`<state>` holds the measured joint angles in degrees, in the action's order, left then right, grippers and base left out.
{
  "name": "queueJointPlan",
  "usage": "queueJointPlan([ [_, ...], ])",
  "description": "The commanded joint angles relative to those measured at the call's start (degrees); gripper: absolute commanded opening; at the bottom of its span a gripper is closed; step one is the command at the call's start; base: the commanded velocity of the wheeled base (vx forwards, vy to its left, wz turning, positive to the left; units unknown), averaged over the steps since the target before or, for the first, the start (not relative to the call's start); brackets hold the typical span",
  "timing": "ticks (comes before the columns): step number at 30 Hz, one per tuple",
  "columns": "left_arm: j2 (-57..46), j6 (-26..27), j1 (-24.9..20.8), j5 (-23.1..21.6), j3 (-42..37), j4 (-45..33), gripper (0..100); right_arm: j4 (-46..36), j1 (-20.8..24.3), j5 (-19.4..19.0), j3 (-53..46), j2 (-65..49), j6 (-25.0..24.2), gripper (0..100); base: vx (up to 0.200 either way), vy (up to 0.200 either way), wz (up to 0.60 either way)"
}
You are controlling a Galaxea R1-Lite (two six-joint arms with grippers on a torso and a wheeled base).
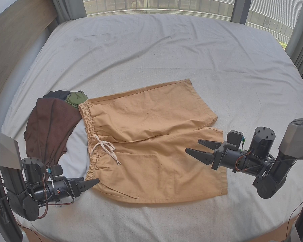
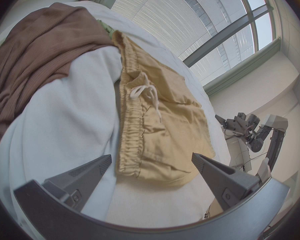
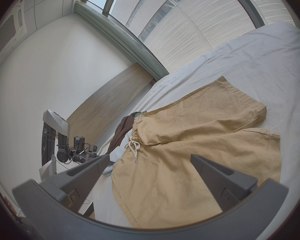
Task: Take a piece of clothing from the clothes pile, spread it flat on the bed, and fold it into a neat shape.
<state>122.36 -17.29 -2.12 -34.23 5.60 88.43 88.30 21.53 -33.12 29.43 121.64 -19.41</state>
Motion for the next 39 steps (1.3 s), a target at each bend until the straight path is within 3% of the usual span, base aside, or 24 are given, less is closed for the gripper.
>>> queueJointPlan([
  [1, 3.41, 1.20, 0.45, -0.05, -0.59, 0.08, 100, 0.03, 0.00, -0.01, 0.02, 0.18, -0.02, 100, 0.000, 0.000, 0.00],
  [24, 5.44, 0.59, -1.04, -0.13, 2.58, 0.25, 100, 0.03, -0.08, -0.01, 0.02, 0.18, -0.02, 100, 0.000, 0.000, 0.00],
  [25, 5.44, 0.59, -1.04, -0.13, 2.58, 0.25, 0, 0.03, -0.08, -0.01, 0.02, 0.18, -0.02, 100, 0.000, 0.000, 0.00],
  [39, 3.77, 0.59, 0.36, -0.13, 3.11, 0.34, 0, 0.03, 0.00, -0.01, -0.25, 0.27, 0.07, 100, 0.000, 0.000, 0.00],
])
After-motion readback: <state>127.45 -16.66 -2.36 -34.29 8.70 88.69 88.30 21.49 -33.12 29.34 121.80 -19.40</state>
